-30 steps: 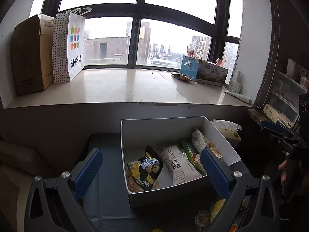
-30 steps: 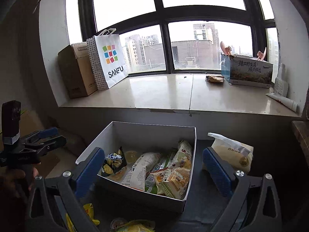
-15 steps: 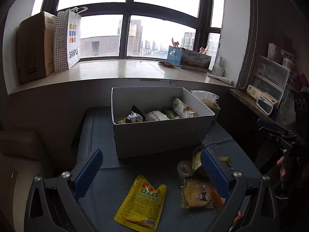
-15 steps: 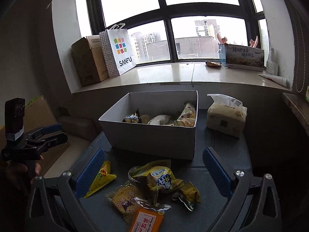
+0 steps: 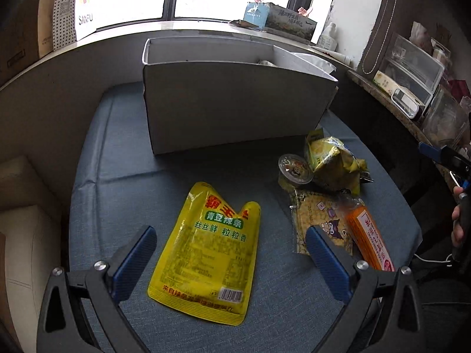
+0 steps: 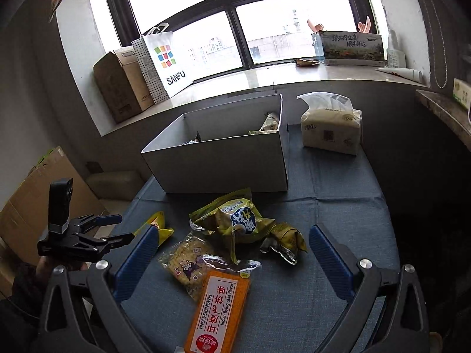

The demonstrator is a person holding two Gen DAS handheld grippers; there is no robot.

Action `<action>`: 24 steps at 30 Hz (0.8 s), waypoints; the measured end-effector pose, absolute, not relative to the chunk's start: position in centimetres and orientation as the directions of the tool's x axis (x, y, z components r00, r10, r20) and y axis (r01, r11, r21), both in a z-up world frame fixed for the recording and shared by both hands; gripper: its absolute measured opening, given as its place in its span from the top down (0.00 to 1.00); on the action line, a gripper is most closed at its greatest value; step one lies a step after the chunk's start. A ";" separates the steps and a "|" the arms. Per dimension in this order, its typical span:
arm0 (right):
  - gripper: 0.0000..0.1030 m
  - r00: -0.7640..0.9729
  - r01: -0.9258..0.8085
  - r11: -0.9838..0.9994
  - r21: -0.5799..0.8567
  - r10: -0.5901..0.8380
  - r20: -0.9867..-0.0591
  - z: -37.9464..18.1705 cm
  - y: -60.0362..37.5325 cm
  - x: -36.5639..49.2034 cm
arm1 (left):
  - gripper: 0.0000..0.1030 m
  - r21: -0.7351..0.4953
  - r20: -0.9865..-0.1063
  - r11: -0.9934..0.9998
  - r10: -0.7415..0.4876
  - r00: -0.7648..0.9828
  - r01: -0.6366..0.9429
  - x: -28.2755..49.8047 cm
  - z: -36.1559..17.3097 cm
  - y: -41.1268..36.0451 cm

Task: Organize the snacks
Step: 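Grasp the yellow pickle pouch with the left gripper while the right grasps the yellow chip bag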

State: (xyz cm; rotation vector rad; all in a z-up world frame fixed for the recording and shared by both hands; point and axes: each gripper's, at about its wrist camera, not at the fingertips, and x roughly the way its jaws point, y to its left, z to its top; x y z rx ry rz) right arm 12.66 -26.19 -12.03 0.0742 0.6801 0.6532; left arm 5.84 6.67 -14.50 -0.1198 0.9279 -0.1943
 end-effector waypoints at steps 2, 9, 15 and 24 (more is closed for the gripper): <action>0.00 0.583 -0.543 0.797 0.265 0.584 -0.565 -12.2 -25.9 12.6 | 0.00 -0.182 -0.814 0.977 -0.215 0.540 0.114 6.5 -16.0 6.8; 0.00 0.560 -0.560 0.792 0.245 0.579 -0.592 -13.2 -24.7 12.4 | 0.00 -0.155 -0.848 0.981 -0.193 0.493 0.118 7.5 -18.0 6.8; 0.00 0.541 -0.580 0.783 0.225 0.577 -0.612 -13.8 -23.7 12.1 | 0.25 -0.068 -0.850 0.990 -0.124 0.512 0.128 7.8 -18.3 6.0; 0.00 0.528 -0.578 0.787 0.217 0.563 -0.636 -14.7 -23.4 12.7 | 0.50 -0.177 -0.791 0.980 -0.194 0.581 0.086 5.5 -15.4 7.5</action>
